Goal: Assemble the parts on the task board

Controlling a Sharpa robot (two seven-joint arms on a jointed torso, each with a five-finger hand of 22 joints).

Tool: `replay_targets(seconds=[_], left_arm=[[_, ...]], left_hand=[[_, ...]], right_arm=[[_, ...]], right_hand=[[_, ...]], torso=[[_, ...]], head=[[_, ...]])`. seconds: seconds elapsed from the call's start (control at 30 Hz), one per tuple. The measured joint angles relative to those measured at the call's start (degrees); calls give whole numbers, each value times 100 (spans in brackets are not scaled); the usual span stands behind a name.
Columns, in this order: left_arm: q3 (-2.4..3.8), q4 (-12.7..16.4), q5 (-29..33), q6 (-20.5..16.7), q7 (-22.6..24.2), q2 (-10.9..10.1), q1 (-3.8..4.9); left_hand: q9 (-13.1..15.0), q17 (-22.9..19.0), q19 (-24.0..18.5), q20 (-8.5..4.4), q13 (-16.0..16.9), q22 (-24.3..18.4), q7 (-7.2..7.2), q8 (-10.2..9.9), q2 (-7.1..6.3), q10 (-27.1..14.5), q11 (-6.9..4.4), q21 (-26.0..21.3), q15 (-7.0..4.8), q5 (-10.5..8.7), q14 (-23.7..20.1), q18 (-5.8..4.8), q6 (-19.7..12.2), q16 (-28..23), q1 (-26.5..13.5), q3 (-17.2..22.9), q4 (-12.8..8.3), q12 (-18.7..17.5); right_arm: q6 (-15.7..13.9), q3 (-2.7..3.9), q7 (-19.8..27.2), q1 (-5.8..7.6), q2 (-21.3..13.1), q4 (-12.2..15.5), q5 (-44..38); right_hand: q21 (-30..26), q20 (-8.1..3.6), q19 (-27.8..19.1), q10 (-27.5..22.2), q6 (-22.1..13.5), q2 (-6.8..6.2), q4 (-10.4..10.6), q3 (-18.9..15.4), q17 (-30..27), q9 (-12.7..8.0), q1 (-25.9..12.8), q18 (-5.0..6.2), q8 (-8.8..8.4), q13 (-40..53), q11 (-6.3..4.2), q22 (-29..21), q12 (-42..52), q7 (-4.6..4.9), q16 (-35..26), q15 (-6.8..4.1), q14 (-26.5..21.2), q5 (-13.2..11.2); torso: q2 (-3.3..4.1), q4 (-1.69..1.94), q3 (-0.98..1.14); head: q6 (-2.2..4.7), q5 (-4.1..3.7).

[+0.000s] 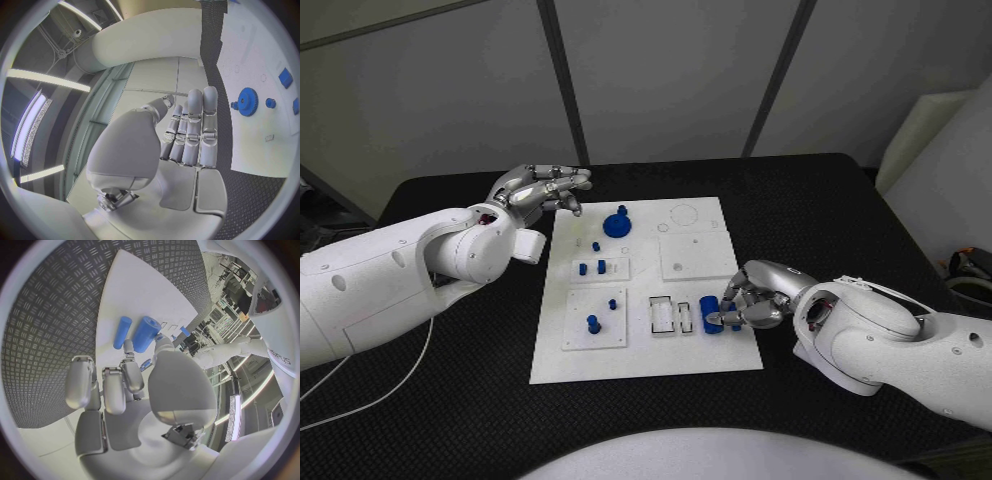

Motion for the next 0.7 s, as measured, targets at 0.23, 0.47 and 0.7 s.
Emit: replay_targets(seconds=[0.23,0.47,0.7], left_arm=[[0,0,-2,1,0,-1,0],[0,3,-3,2,0,-1,0],[0,10,-4,3,-2,-11,0]], left_hand=[[0,0,0,0,0,0,0,0,0,0,0,0,0,0,0,0,0,0,0,0,0,0],[0,1,0,0,0,0,0,0,0,0,0,0,0,0,0,0,0,0,0,0,0,0],[0,1,0,0,0,1,0,2,1,0,0,1,0,0,0,0,0,0,-1,0,0,0]], right_arm=[[42,6,-31,-37,142,-117,-36],[41,28,-39,-47,326,-234,-65],[-2,36,-37,-65,400,-270,-88]], right_hand=[[0,0,0,0,1,0,-2,-3,0,26,0,0,10,16,0,0,0,0,0,0,0,0],[23,-20,20,0,-1,64,-15,-17,-1,59,65,1,51,47,0,-1,0,-5,24,0,0,8],[23,-20,20,21,-18,136,-11,-53,-1,74,137,1,96,81,-22,-1,22,-22,24,1,0,162]], torso=[[4,4,-1],[4,5,-1],[5,7,-3]], head=[[-15,12],[-19,21],[-19,19]])
